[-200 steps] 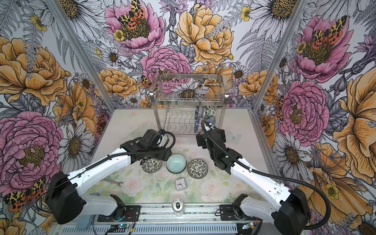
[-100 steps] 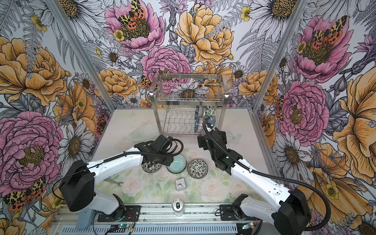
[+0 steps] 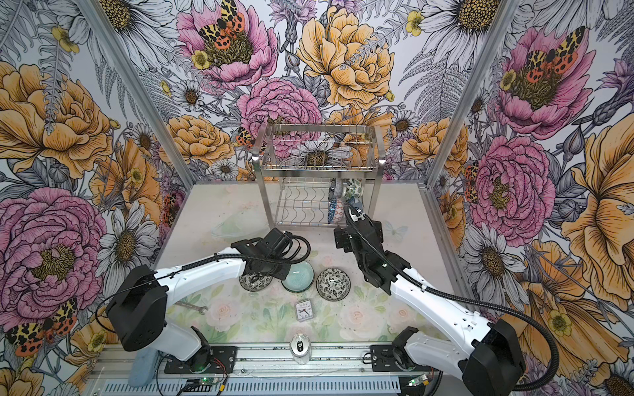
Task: Load the bowls into the dish rack
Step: 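Lower the left gripper onto the pale green bowl rim and close on it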
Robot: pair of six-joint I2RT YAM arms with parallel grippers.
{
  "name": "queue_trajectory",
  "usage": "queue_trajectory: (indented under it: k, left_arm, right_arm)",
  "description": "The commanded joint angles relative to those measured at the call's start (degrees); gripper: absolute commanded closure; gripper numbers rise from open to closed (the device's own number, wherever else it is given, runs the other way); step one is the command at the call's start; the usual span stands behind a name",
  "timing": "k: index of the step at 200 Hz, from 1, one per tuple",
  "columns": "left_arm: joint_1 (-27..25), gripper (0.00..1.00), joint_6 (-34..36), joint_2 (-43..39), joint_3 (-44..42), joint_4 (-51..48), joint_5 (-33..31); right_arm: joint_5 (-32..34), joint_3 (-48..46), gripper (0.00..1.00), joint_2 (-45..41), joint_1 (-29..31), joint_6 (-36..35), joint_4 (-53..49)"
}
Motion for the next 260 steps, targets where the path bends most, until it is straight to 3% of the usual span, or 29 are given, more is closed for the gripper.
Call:
queue_trajectory:
  k: [1, 54, 166, 175, 191, 260]
  left_arm:
    - [0.02, 0.88, 0.62, 0.17, 1.24, 0.68, -1.42]
    - [0.18, 1.00, 0.98, -0.31, 1.02, 0.60, -1.40]
    - [1.32, 1.00, 3.61, -5.48, 3.48, -3.37, -2.62]
    - [1.25, 0.90, 3.79, -5.12, 3.46, -3.45, -2.50]
    - [1.31, 0.82, 3.93, -4.52, 3.41, -3.41, -2.21]
    - [1.58, 0.72, 3.84, -2.62, 3.46, -3.14, -0.31]
  right_arm:
    - [-0.38, -0.44, 0.00, -1.26, -0.65, 0.60, -0.44]
    - [-0.37, -0.44, 0.00, -1.43, -0.96, 0.56, -0.81]
    - [-0.99, -0.24, 0.00, -1.00, -1.24, 0.74, -0.79]
    - [-1.04, -0.22, 0.00, -0.93, -1.33, 0.69, -0.75]
    - [-1.12, -0.13, 0.00, -0.96, -1.29, 0.68, -0.81]
    - [-1.34, 0.30, 0.00, -0.16, -1.55, 0.47, -0.74]
